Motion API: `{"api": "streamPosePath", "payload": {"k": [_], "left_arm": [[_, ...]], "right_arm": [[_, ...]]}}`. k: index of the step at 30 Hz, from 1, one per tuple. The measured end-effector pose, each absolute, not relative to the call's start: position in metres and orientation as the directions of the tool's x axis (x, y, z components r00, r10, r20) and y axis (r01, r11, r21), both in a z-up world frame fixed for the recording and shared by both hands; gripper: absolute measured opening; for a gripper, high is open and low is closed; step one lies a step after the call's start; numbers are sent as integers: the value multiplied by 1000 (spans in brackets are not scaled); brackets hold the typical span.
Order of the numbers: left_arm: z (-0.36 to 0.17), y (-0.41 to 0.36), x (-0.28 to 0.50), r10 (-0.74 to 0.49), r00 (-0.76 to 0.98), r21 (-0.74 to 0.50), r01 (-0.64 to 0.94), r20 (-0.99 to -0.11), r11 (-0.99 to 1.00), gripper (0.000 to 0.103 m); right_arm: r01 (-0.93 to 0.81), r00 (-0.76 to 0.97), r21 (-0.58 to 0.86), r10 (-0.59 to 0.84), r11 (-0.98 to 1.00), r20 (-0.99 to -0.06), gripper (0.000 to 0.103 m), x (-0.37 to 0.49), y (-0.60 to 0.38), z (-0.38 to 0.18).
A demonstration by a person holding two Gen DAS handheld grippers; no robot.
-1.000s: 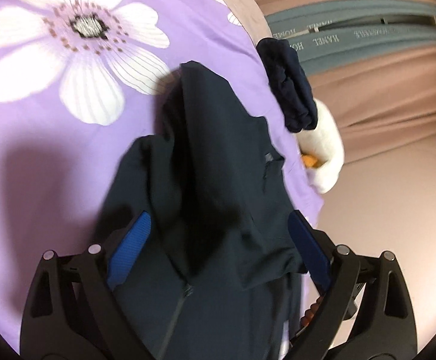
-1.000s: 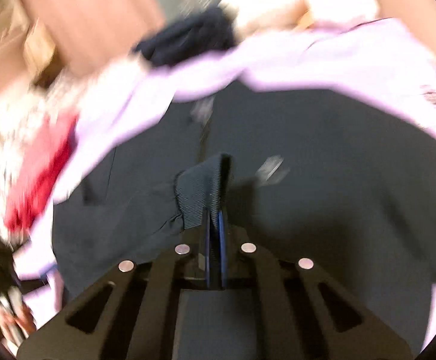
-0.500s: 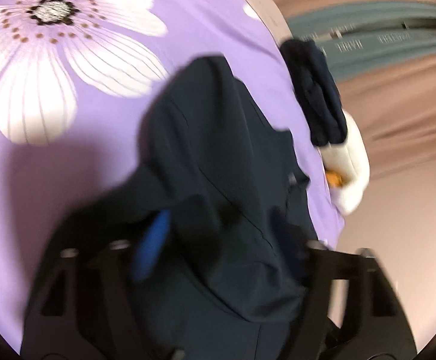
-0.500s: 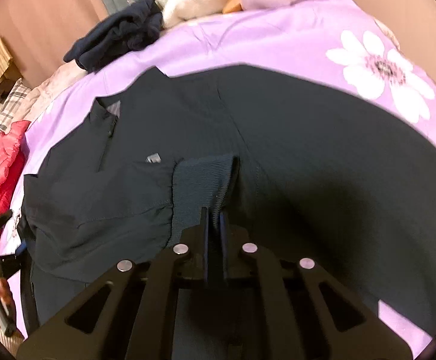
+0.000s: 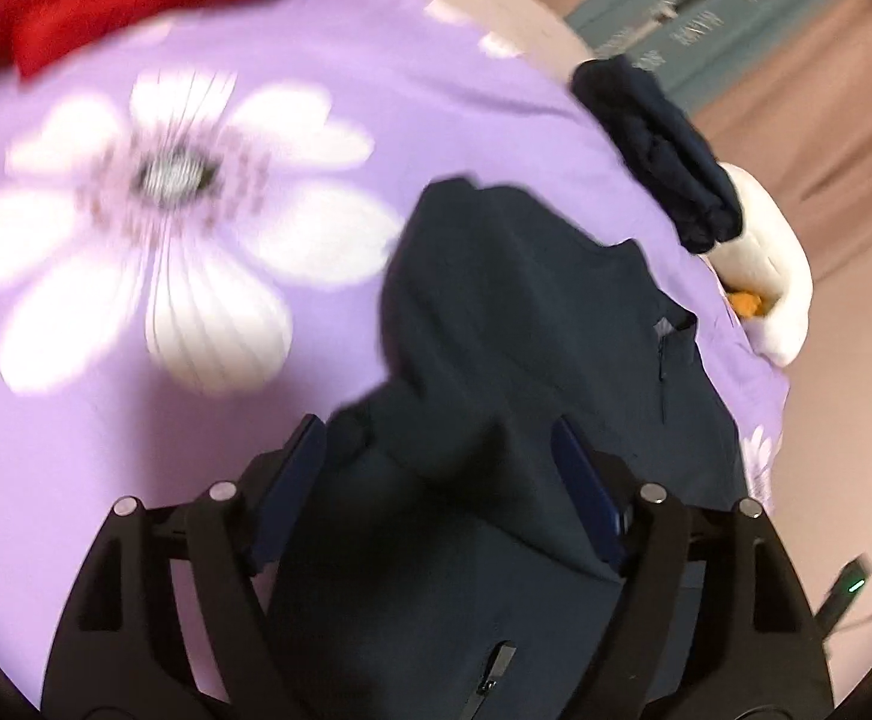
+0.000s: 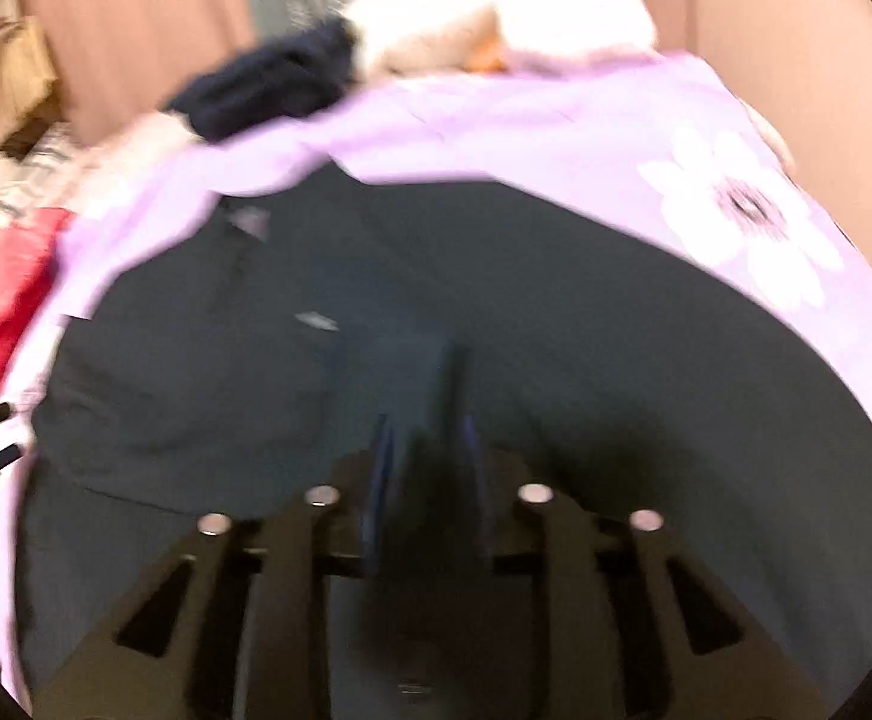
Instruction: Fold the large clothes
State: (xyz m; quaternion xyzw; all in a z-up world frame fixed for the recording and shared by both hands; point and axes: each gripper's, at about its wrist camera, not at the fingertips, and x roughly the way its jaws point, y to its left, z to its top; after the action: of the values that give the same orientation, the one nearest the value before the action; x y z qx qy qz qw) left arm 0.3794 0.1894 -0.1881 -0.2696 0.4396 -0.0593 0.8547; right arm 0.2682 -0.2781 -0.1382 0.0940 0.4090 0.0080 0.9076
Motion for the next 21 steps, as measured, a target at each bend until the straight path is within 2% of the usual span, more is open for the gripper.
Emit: {"api": "streamPosePath", "payload": {"k": [5, 10, 14, 16, 17, 18, 19, 20, 21], "left_arm": [[-179, 139, 397, -364, 575, -431, 22, -733, 902, 77], [-214, 106, 403, -221, 502, -213, 73, -836, 974, 74], [-222, 123, 396, -250, 506, -220, 120, -825, 968, 74], [-215, 134, 394, -277, 499, -260, 106, -821, 960, 74], [-210, 139, 392, -287, 495, -279, 92, -820, 956, 74], [-205, 144, 387, -296, 493, -296, 81, -818, 952, 78], [-201, 149, 379, -297, 496, -302, 73, -816, 951, 93], [-195, 155, 370, -281, 508, -294, 56, -814, 954, 99], [-189, 162, 358, -284, 526, -300, 57, -802, 952, 100]], "right_arm": [[-100, 638, 180, 202, 979, -743, 31, 297, -221, -144], [-101, 532, 12, 64, 995, -844, 31, 316, -209, -192], [-88, 553, 118, 147, 989, -820, 20, 295, -245, -196], [-42, 560, 182, 174, 982, -810, 19, 288, -262, -190], [-1, 564, 177, 147, 984, -812, 27, 285, -266, -186], [39, 572, 179, 125, 983, -811, 46, 277, -274, -181], [59, 587, 210, 136, 976, -798, 55, 268, -282, -175], [69, 606, 255, 163, 964, -778, 62, 251, -290, -168], [72, 618, 290, 185, 954, -764, 62, 239, -296, -163]]}}
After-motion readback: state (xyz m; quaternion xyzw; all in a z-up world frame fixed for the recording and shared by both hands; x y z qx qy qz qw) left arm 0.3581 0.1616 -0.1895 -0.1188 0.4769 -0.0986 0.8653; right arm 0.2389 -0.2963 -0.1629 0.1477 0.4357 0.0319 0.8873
